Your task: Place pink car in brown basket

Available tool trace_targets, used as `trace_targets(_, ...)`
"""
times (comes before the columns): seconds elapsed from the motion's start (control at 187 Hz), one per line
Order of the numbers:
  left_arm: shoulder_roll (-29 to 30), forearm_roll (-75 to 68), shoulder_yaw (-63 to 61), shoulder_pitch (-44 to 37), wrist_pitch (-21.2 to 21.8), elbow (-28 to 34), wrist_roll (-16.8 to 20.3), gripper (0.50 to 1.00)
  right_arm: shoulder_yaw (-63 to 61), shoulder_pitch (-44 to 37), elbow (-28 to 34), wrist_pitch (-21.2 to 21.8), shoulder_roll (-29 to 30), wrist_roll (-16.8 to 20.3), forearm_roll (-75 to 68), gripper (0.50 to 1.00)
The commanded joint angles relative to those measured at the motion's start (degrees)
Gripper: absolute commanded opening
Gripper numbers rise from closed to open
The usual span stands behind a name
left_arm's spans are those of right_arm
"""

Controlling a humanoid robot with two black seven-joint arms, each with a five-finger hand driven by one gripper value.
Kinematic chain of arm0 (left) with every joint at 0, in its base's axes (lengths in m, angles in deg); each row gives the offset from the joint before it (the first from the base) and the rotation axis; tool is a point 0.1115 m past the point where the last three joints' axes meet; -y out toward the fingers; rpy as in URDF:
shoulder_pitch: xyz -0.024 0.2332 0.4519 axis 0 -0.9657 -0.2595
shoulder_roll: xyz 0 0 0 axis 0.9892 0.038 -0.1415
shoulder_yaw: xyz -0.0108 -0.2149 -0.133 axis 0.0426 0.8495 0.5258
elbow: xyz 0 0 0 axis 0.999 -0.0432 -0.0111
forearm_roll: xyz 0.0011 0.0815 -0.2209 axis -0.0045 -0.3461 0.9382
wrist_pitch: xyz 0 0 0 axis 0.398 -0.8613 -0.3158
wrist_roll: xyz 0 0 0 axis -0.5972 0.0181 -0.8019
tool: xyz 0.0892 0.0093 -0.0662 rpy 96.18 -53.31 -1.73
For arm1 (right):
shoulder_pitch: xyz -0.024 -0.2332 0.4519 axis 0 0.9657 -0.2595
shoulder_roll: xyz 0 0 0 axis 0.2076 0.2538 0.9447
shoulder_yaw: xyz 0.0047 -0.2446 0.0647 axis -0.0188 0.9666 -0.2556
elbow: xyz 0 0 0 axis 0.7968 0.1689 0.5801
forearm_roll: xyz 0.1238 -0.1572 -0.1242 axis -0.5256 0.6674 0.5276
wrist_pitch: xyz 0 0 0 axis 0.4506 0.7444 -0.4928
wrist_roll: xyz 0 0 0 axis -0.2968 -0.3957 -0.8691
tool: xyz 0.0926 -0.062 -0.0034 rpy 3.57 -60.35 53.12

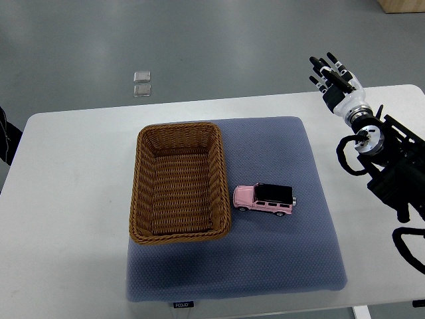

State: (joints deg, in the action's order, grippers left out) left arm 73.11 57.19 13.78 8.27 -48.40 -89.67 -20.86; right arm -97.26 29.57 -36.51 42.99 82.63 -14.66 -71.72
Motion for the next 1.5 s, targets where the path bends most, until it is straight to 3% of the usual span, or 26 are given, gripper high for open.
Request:
trace_targets(0.0,0.00,-0.04,-0.21,-0.02,-0.09,-0.53,0.31,1.000,-0.03,0.02,0.00,-0.13,0.03,0.10,0.05,0.913)
trace_targets(1.04,0.00,-0.13,-0.65,0.24,0.53,1.75,-0.04,1.000,-0.11,0.29,-0.18,0.05,-0.23,0.01,-0.13,0.913)
trace_targets(1.19,0.00,-0.13,-0.65,0.24,0.53,1.75,-0.04,1.000,0.24,0.73,5.01,-0.83,-3.22,0.10,-0.13,0.913)
trace_targets(1.355,0.00,-0.13,-0.65,0.24,0.53,1.75,-0.04,1.000,4.01,0.73,15.37,-7.24,-9.02,0.63,2.42,0.913)
trace_targets(1.494,0.00,-0.13,-0.65,0.24,0.53,1.75,-0.04,1.000,12.72,-2.09,22.15,-6.98,-16.49,0.89,12.00,0.913)
